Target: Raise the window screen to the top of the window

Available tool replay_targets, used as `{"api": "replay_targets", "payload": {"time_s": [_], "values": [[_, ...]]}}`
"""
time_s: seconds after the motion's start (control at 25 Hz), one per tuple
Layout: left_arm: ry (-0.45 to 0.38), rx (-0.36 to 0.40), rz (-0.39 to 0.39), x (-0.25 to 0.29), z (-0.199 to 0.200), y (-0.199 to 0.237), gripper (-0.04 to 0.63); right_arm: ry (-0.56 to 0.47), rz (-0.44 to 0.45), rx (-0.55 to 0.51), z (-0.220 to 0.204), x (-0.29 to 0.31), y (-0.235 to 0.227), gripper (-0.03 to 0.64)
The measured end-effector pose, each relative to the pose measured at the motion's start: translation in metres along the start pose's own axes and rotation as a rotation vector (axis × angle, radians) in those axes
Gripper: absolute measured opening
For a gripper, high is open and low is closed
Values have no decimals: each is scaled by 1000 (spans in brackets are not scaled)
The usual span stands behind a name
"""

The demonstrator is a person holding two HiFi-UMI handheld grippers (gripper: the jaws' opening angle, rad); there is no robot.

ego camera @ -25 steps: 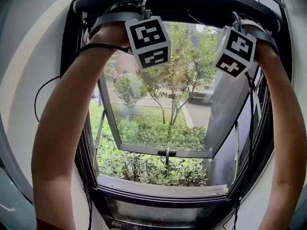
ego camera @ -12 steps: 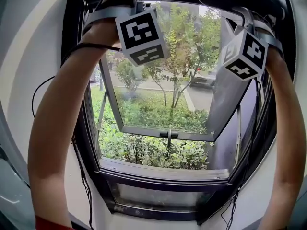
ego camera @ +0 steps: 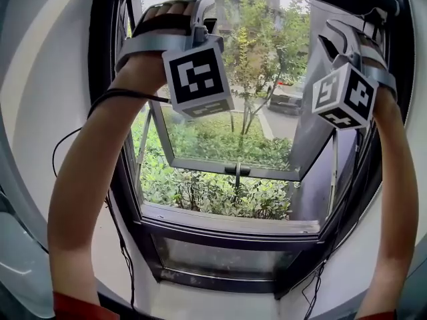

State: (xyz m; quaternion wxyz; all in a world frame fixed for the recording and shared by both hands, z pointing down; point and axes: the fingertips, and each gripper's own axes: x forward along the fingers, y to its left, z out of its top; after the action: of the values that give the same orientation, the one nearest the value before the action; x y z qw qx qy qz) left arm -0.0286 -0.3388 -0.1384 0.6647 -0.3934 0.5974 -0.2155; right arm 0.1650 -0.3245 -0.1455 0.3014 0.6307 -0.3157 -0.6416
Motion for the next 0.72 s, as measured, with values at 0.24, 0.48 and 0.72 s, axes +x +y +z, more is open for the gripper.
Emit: {"api": "replay_targets", "payload": {"time_s": [0.24, 0.48, 0.72], "values": [[-28, -31, -62, -26, 7, -41, 126, -37, 9, 5, 10, -27, 25, 153], [-7, -68, -120, -49, -1, -87, 127, -71, 35, 55, 18, -64, 57, 153], [-3, -160, -197, -82, -10, -137, 130, -82, 93, 139, 21, -107, 102, 153]]}}
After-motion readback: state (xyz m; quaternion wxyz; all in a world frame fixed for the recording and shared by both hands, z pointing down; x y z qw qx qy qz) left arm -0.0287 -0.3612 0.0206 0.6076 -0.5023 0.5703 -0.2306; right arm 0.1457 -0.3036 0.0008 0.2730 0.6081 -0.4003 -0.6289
